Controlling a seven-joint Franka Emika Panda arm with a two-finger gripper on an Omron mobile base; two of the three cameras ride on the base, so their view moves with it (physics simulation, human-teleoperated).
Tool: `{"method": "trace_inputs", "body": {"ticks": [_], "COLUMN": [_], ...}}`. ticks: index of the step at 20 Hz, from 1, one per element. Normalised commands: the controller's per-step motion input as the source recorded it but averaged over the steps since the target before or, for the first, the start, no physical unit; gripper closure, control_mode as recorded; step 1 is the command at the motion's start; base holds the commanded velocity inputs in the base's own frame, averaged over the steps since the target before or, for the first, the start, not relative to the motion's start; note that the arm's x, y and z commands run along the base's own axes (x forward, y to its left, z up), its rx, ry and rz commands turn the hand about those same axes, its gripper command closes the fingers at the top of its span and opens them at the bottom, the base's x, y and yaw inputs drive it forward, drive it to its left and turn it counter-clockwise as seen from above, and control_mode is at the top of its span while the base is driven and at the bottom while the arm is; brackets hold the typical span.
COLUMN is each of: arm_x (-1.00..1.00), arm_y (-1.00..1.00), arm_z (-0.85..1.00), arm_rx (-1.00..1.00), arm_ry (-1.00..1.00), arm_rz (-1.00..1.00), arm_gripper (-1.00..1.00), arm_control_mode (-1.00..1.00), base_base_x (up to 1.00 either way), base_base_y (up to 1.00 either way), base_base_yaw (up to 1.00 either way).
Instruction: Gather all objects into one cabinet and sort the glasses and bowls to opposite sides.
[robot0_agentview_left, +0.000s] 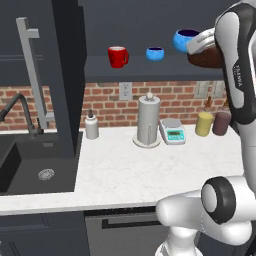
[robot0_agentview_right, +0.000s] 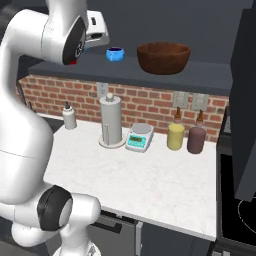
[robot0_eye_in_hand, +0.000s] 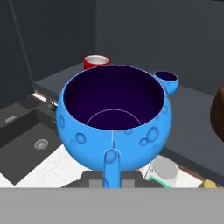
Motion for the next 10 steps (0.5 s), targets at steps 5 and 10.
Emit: {"method": "trace_inputs", "body": {"ticks": [5,10], "arm_x": [0.07,0.01], "arm_y": [0.14,0.00], "arm_z": [-0.59,0.00], "arm_rx": [0.00,0.00], "arm_ry": [0.00,0.00], "arm_rz": [0.02,0.00], "arm_gripper": [1.00,1.00], "arm_control_mode": [-1.00,-1.00], "base_base_x": [0.00,0.00], "base_base_y": [0.00,0.00], "base_base_yaw": [0.00,0.00]}}
